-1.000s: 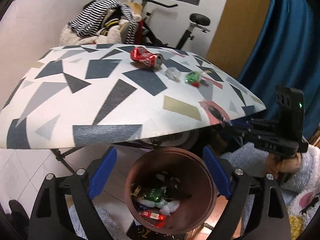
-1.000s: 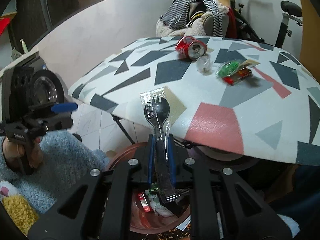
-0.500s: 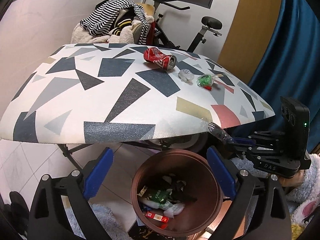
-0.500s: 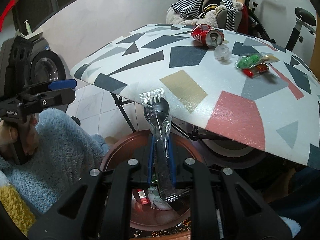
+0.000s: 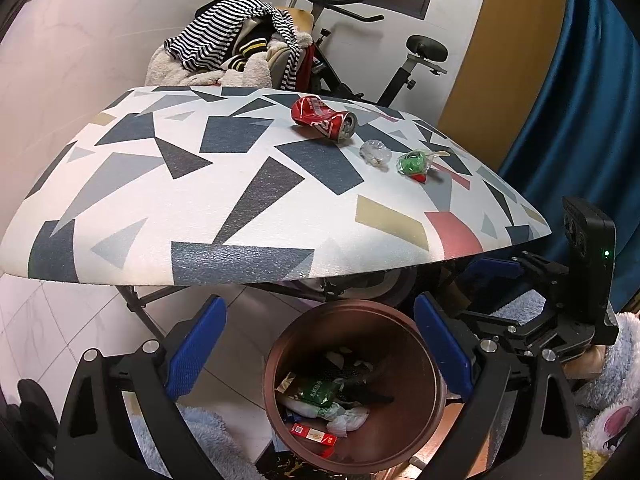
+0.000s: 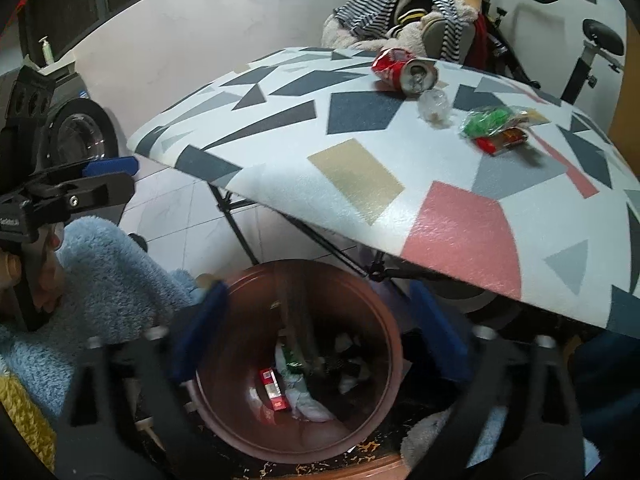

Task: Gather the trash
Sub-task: 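Lower the spoon packet into the bin and open the right gripper, then grasp the green tagged packet with the right gripper while the left gripper grasps the red soda can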

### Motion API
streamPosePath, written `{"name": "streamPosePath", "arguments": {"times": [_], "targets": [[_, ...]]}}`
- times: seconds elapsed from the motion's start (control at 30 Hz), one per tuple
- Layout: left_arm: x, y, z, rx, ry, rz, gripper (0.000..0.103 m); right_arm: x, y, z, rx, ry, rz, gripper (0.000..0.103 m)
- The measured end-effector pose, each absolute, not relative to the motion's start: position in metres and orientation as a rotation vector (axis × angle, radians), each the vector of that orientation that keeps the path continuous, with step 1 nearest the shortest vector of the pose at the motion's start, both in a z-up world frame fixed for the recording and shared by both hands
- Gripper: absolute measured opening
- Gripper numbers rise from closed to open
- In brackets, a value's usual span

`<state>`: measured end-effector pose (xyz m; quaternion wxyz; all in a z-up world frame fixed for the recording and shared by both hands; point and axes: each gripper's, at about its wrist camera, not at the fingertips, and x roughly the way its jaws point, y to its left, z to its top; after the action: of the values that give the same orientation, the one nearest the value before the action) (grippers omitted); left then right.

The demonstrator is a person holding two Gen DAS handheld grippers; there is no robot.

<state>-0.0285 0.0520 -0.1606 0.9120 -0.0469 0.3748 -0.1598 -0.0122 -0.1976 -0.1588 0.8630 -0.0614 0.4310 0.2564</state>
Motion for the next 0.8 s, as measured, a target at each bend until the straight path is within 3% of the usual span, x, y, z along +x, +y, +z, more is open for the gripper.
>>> {"name": "streamPosePath", "arguments": {"times": [0.8], "targets": [[-0.028, 0.053, -0.162, -0.091, 0.777, -0.304, 0.093, -0.002, -0.215, -0.157, -0.084, 0.913, 0.434, 0.097]]}}
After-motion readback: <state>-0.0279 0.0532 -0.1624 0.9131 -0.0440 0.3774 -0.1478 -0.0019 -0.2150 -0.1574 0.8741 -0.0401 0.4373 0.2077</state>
